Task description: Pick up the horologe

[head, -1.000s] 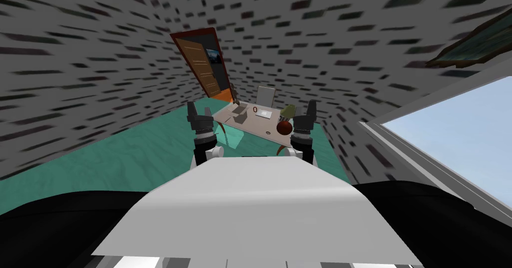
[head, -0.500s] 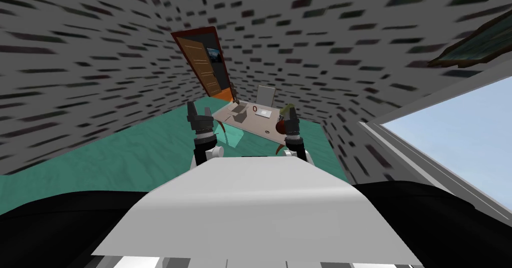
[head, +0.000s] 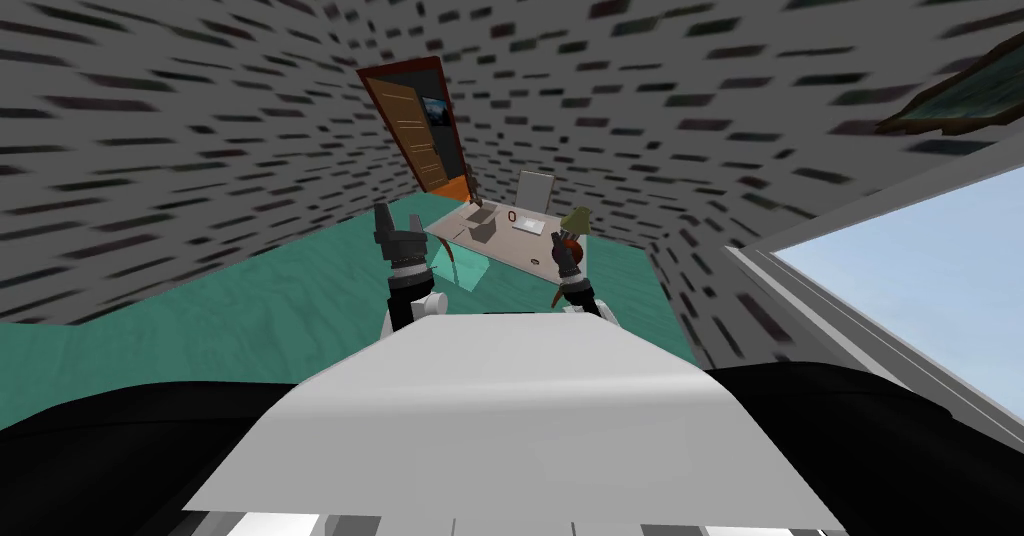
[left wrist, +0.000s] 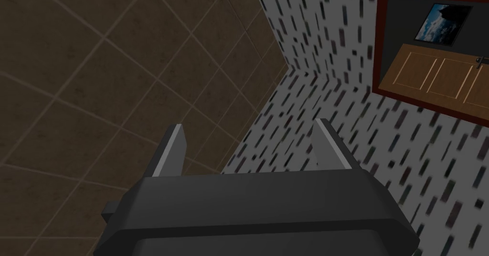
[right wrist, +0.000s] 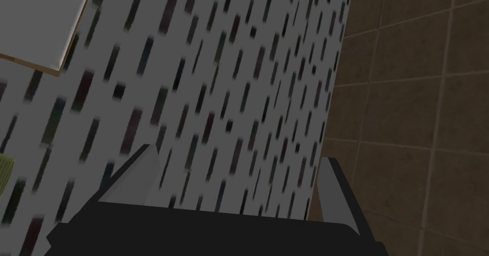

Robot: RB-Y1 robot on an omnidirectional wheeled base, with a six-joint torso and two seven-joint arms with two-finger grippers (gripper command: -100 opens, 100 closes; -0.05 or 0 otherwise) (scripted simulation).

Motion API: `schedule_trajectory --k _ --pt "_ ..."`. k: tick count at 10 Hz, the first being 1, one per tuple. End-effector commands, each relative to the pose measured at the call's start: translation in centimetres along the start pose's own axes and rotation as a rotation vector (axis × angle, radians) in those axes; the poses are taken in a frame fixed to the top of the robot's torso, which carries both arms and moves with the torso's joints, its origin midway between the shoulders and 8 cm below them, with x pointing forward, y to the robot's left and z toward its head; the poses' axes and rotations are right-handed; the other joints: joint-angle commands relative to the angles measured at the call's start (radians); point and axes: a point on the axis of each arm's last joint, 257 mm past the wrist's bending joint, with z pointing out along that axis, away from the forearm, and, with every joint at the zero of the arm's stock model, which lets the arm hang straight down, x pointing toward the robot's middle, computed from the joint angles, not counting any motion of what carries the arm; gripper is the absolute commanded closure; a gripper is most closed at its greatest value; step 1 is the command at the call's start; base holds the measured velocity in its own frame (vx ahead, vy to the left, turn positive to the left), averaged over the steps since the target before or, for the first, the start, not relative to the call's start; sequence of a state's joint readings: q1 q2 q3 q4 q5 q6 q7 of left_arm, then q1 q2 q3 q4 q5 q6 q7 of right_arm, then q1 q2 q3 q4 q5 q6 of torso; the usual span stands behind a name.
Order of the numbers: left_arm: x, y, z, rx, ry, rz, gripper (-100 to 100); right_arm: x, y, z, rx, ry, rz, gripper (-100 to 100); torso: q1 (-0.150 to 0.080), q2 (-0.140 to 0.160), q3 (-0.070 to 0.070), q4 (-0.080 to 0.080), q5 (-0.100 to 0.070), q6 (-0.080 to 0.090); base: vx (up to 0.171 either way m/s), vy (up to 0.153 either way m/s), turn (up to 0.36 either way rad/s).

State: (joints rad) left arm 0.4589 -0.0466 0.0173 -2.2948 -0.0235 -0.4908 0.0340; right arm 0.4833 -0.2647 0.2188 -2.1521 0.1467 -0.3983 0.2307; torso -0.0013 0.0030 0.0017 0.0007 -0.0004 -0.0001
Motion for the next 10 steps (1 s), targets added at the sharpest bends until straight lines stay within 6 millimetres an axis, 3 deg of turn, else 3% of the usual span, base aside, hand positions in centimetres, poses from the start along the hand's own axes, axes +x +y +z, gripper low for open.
schedule_trajectory --k 1,2,5,6,7,8,10 --pt "0.0 0.0 0.0 0.0 0.0 0.0 0 1.2 -1.7 -0.6 0.034 0.036 -0.017 -100 0.0 0.0 0.0 0.0 0.0 0.0 -0.032 -0.011 0.038" --pt "0.0 0.0 0.0 0.0 0.0 0.0 0 3.1 -3.4 -1.5 0.068 0.096 -0.051 -100 0.0 -0.001 0.0 0.0 0.0 0.0 -0.031 -0.003 0.11" --pt "0.0 0.0 0.0 0.0 0.0 0.0 0 5.3 -6.0 -3.0 0.123 0.168 -0.089 -100 0.001 -0.001 -0.001 0.0 0.0 0.0 -0.029 0.0 0.066" --pt "0.0 0.0 0.0 0.0 0.0 0.0 0 7.1 -7.8 -4.3 0.155 0.235 -0.13 -100 0.001 -0.001 -0.001 0.0 0.0 0.0 -0.025 0.008 0.116" --pt "0.0 0.0 0.0 0.0 0.0 0.0 0 7.3 -8.4 -4.7 0.168 0.24 -0.13 -100 0.001 -0.001 -0.001 0.0 0.0 0.0 -0.019 0.005 0.065" --pt "0.0 0.0 0.0 0.0 0.0 0.0 0 9.0 -10.1 -6.3 0.199 0.31 -0.175 -100 0.001 -0.002 -0.001 0.0 0.0 0.0 -0.014 0.007 0.137" --pt "0.0 0.0 0.0 0.0 0.0 0.0 0 10.6 -11.7 -8.0 0.225 0.38 -0.222 -100 0.001 -0.002 -0.001 0.0 0.0 0.0 -0.007 0.007 0.124"
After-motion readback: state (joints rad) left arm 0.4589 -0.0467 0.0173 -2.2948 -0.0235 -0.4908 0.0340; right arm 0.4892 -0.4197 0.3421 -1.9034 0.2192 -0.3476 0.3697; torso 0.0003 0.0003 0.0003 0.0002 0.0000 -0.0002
